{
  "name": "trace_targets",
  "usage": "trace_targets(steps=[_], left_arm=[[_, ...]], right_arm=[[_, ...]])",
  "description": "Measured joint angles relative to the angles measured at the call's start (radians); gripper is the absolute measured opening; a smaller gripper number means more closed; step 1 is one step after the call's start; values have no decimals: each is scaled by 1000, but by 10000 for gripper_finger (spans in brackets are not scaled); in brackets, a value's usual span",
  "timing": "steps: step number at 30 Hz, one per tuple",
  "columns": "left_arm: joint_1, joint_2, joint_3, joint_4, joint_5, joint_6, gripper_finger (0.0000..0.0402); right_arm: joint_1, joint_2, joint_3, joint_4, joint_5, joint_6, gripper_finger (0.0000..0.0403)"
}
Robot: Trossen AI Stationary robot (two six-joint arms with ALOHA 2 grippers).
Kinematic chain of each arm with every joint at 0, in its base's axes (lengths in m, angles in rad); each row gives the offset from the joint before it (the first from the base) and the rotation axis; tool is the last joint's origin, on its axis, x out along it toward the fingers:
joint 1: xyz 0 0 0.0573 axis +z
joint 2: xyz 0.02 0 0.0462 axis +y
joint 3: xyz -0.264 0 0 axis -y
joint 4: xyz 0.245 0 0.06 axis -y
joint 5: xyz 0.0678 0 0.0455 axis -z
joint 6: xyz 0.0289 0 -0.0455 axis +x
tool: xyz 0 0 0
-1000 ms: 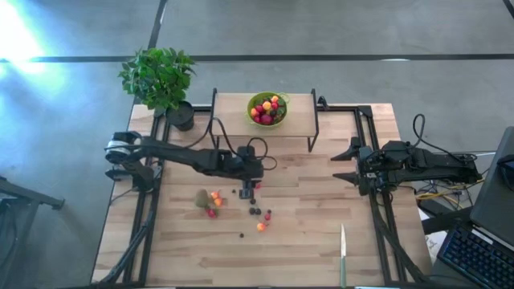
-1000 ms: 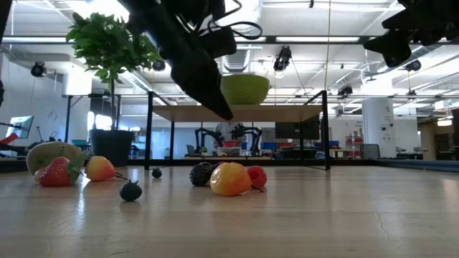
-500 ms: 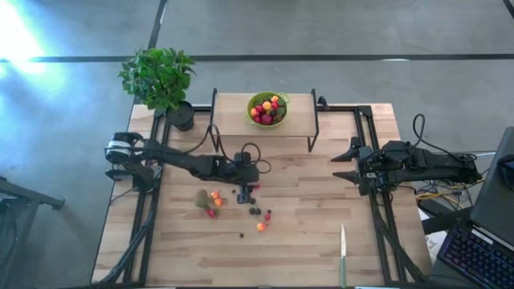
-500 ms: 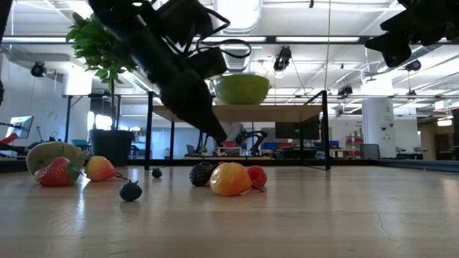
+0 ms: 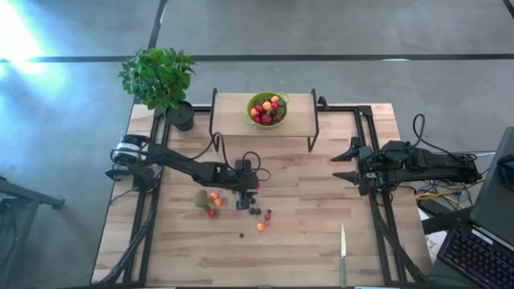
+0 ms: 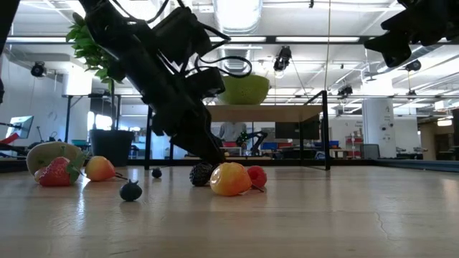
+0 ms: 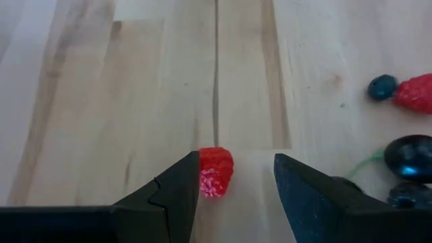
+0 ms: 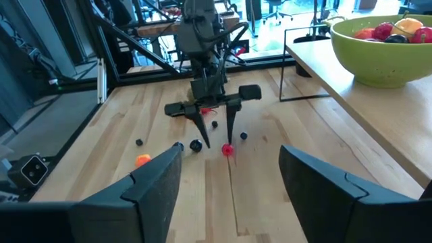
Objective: Pick & Place Fruit
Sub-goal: Put the red raspberry into the green strainer bowl on the shelf
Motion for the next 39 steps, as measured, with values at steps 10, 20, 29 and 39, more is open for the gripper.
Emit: trace_targets(steps=[10, 20, 29, 39], left_arm=[[0, 17, 8, -2, -17, 0, 195], [0, 17, -1, -3, -19, 13, 195], [0, 60, -6, 27, -16, 17, 181], [1, 69, -4, 60, 11, 17, 151]], right_arm=[[0, 4, 0, 0, 0, 0, 281], [0, 4, 0, 0, 0, 0, 314], [0, 4, 0, 0, 0, 0, 343], [0, 4, 0, 0, 0, 0, 360]])
